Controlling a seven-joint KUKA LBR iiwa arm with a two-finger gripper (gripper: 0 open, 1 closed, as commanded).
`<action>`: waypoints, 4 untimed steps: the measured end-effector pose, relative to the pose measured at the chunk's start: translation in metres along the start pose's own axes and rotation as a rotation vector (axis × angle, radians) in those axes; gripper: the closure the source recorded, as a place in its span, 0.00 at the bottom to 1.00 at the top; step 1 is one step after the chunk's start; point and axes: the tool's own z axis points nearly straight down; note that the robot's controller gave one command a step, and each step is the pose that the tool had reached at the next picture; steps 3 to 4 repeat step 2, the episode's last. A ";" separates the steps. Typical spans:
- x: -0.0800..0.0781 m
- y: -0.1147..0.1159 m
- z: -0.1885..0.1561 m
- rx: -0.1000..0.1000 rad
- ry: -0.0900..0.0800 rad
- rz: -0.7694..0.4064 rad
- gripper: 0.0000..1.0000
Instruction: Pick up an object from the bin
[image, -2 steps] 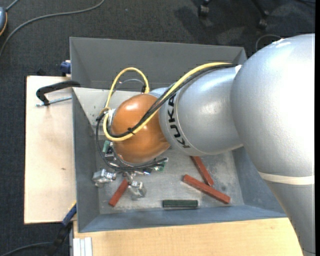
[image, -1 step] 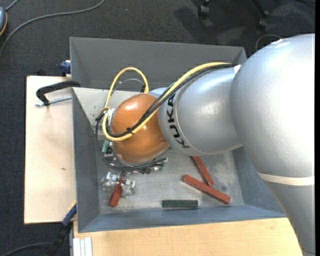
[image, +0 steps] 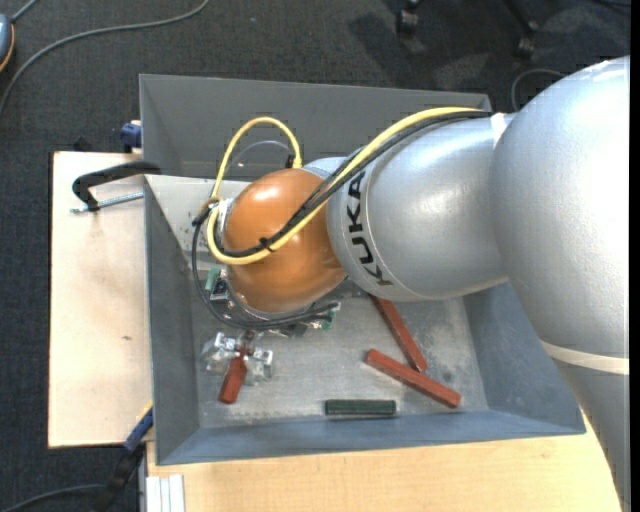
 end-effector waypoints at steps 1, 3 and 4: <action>-0.003 -0.001 -0.042 0.002 -0.001 0.002 1.00; -0.005 -0.002 -0.053 0.000 0.001 0.004 1.00; -0.005 -0.002 -0.053 0.000 0.001 0.004 1.00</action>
Offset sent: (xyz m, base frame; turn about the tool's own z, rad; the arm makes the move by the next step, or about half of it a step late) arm -0.0001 -0.0001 0.0381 0.0000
